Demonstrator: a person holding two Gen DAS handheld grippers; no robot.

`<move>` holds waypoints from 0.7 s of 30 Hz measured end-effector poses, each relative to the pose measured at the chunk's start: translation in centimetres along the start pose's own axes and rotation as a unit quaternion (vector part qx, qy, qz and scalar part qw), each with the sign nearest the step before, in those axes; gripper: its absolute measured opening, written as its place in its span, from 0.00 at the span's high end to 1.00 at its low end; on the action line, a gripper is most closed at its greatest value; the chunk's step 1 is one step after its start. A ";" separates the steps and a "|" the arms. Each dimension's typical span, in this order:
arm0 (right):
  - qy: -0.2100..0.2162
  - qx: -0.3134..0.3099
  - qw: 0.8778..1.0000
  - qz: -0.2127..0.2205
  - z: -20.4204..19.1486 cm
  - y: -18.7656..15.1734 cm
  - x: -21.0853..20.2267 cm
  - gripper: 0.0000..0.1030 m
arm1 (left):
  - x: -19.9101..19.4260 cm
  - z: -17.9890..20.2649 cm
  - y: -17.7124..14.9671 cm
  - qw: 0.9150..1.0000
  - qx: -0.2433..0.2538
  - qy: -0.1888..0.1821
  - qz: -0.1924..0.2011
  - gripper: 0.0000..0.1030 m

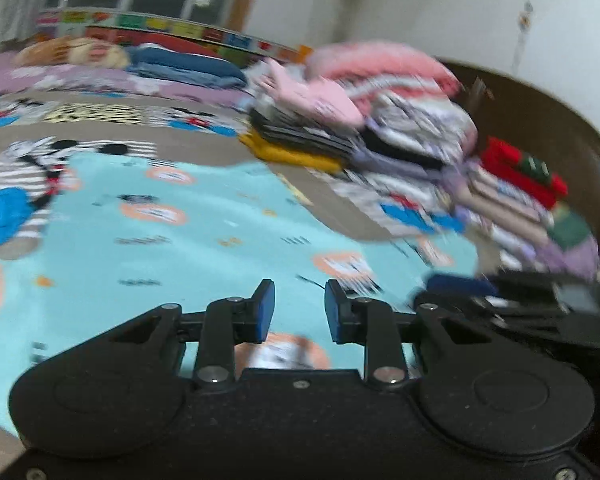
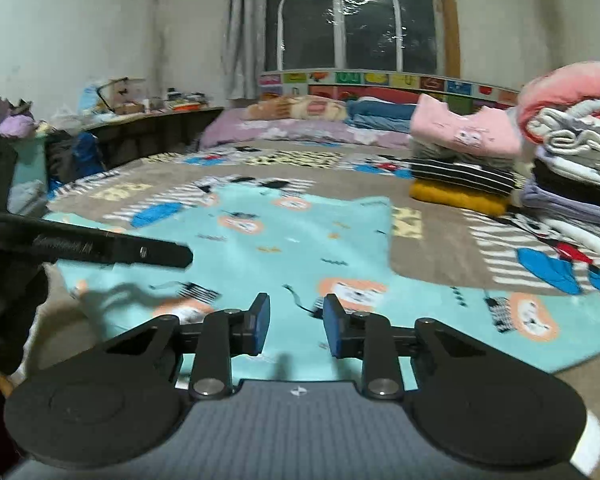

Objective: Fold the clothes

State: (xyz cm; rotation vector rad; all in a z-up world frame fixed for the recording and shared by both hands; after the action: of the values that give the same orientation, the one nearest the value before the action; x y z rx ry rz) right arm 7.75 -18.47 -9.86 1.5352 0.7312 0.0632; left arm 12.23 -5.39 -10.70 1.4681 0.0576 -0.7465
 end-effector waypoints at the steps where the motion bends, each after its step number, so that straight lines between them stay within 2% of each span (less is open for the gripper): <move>1: -0.003 0.002 1.000 -0.002 0.5 -0.5 0.1 0.70 | 0.1 0.9 -0.4 1.000 0.011 -0.003 -0.004 0.76; 3: -0.010 0.006 1.000 -0.019 1.7 -2.1 0.7 0.70 | 1.1 2.4 -2.2 0.998 0.057 0.012 -0.022 0.76; 5: -0.014 0.005 0.998 -0.062 2.5 -4.6 2.1 0.70 | 2.3 3.8 -4.0 0.993 0.108 0.032 -0.043 0.77; 6: -0.009 0.006 0.999 -0.050 2.7 -5.0 2.0 0.70 | 2.5 4.2 -4.6 0.991 0.127 0.040 -0.032 0.77; 8: -0.009 0.004 0.999 -0.053 2.6 -5.1 2.1 0.71 | 2.6 4.2 -4.5 0.990 0.131 0.042 -0.030 0.77; 11: -0.008 0.004 0.998 -0.055 2.3 -4.6 1.7 0.70 | 2.3 3.6 -3.9 0.994 0.100 0.035 -0.039 0.77; 15: -0.009 -0.012 0.999 -0.045 2.1 -3.9 0.5 0.70 | 2.1 3.0 -3.0 0.995 0.082 0.050 -0.034 0.77; 18: -0.006 -0.022 0.999 -0.032 1.8 -2.5 -0.2 0.70 | 2.0 1.2 -1.3 0.997 0.028 0.061 -0.033 0.77; 21: 0.011 -0.010 1.000 -0.027 1.8 -1.1 0.5 0.70 | 2.4 -1.4 0.1 0.996 -0.029 0.080 -0.037 0.77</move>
State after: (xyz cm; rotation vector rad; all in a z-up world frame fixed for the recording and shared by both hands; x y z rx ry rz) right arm 8.49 -19.91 -11.31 1.4980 0.7869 0.0475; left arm 14.73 -5.10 -11.91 1.4740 0.2547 -0.6803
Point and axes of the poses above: each gripper's, at about its wrist camera, not at the fingertips, and x roughly the way its jaws point, z to its right, y to its top, the point moved 9 cm from there along x, roughly the way its jaws point, and after that the axes turned 12 degrees about y, right-handed, at the moved point
